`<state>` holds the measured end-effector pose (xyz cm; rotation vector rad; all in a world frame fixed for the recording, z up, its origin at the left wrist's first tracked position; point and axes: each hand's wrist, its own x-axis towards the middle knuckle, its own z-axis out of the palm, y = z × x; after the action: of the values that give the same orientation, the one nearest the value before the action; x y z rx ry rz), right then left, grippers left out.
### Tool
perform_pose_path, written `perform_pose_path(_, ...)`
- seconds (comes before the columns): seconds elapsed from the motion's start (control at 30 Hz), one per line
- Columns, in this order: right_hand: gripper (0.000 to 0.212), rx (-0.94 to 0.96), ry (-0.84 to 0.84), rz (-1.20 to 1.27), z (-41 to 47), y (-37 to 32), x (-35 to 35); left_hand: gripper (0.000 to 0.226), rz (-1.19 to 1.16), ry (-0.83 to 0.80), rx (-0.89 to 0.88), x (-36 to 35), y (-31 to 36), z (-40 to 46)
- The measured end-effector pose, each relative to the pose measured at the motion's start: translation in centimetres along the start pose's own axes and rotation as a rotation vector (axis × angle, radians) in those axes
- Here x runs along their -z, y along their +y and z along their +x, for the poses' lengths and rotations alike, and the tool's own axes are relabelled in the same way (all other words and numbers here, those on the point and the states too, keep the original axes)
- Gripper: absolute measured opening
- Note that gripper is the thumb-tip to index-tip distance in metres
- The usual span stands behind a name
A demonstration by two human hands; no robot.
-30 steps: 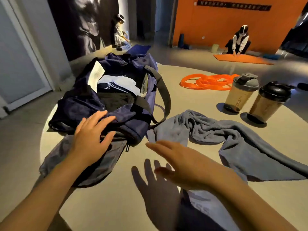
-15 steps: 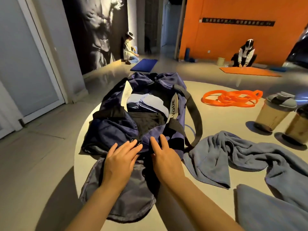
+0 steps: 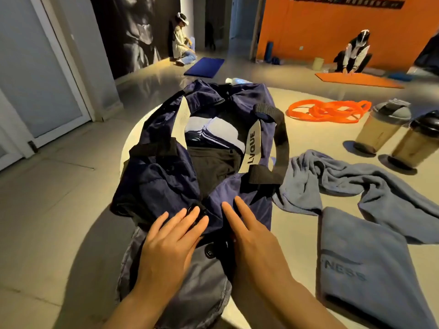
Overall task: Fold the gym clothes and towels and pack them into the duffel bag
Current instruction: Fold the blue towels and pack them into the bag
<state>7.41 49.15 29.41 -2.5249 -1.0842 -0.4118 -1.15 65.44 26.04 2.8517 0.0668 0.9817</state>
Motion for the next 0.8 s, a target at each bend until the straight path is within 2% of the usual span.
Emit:
perform_pose_path(0.13, 0.102, -0.037, -0.099, 0.031, -6.1, -1.2, 2.4, 0.036, -0.037, 0.021, -0.002, 2.6, 3.8, -4.5)
perform_pose_path(0.37, 0.082, -0.056, 0.000, 0.043, -10.2, -1.7, 2.8, 0.039, -0.104, -0.030, 0.006, 3.6, 6.7, -8.5)
perform_pose_path(0.47, 0.076, -0.050, -0.028, 0.095, -10.2, -1.4, 3.0, 0.037, -0.189, -0.015, 0.062, 4.0, 7.0, -7.9)
perform_pose_path(0.6, 0.052, 0.042, -0.084, 0.237, -10.5, 0.4, 4.8, 0.034, -0.254, 0.029, 0.089, 4.7, 7.9, -6.3)
perform_pose_path(0.7, 0.043, -0.024, 0.071, 0.312, -10.2, 3.5, 7.5, 0.039, -0.291, 0.051, 0.020, 4.4, 9.6, -4.5)
perform_pose_path(0.8, 0.042, -0.198, 0.181, 0.213, -9.3, 8.7, 9.8, 0.038, -0.320, 0.034, -0.087, 3.8, 11.4, -2.6)
